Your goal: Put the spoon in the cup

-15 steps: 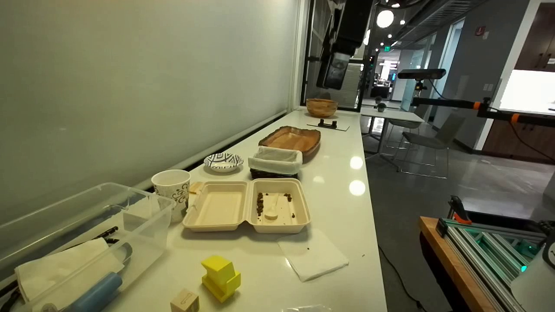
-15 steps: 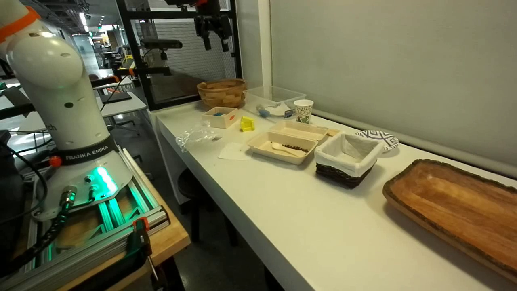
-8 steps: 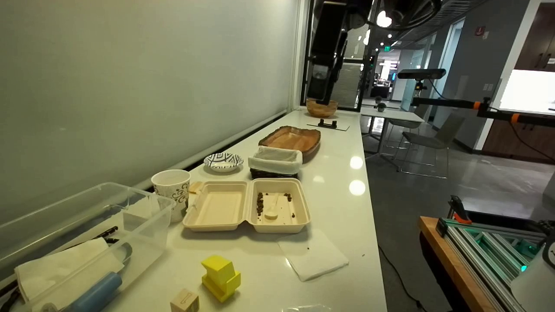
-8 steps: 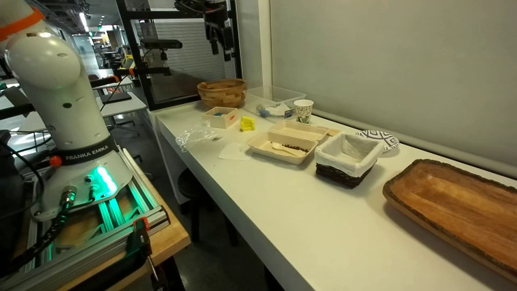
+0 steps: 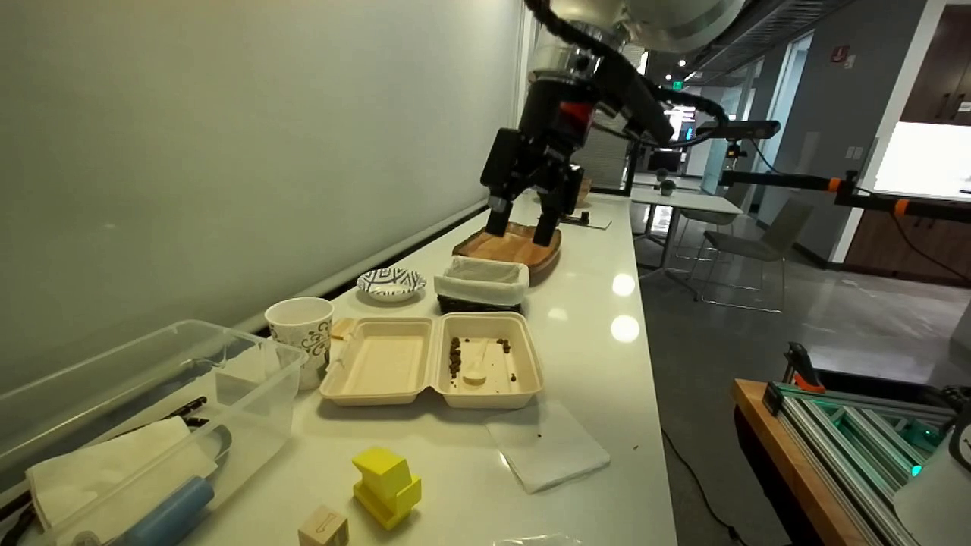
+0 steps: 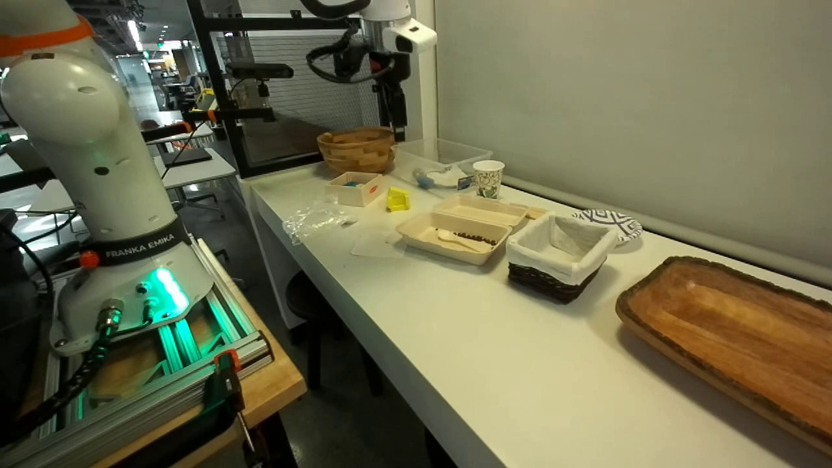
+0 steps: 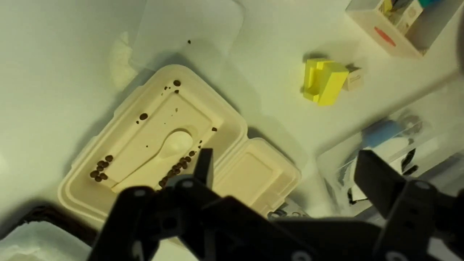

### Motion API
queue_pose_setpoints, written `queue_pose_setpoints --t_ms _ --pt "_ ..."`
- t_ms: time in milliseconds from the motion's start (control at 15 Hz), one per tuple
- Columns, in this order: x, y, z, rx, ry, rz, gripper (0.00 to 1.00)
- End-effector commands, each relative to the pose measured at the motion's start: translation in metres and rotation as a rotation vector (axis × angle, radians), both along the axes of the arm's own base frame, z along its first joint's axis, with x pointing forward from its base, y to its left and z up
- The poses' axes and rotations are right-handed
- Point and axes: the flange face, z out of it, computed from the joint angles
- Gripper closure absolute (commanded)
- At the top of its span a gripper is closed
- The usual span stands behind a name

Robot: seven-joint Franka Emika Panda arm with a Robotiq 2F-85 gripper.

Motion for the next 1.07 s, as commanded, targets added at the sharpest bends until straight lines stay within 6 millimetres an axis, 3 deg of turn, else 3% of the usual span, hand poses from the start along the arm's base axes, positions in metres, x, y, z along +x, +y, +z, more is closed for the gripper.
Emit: queue_pose_setpoints --t_ms 0,667,1000 --pt "0.018 -0.024 -0.04 0.046 0.005 -0.196 0.0" --pt "0.039 -0.088 -0.127 0.091 -0.026 -0.722 0.0" --pt "0.043 -0.105 -0.166 0.094 0.046 -0.886 0.0"
